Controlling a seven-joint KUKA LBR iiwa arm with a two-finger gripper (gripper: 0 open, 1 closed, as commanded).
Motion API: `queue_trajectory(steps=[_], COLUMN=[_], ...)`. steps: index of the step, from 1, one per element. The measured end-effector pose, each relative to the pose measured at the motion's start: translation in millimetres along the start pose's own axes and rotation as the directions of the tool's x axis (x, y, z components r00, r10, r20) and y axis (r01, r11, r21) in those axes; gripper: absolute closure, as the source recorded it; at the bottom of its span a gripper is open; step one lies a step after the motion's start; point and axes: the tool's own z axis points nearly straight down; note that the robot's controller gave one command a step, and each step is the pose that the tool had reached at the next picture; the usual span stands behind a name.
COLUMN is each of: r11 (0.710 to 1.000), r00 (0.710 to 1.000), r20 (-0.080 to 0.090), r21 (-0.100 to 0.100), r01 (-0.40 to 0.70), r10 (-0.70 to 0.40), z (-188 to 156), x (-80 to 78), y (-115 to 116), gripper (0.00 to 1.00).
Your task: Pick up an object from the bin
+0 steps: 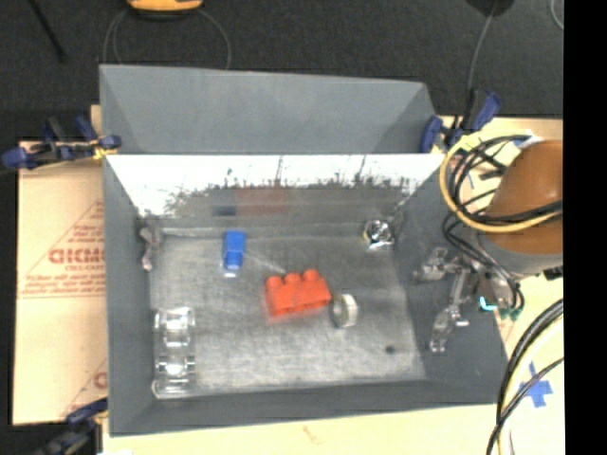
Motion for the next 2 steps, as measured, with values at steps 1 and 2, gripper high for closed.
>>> queue_trajectory(steps=[1,2], r11=[0.999,0.992], r00=[0.999,0.992], r20=[0.015,0.012], r21=[0.002,-0.001], r01=[0.035,0.125], r10=[-0.035,-0.125], z=[72.7,33.1], x=[-99.2,-86.0], y=[75.9,145.2], gripper=[0.0,0.0])
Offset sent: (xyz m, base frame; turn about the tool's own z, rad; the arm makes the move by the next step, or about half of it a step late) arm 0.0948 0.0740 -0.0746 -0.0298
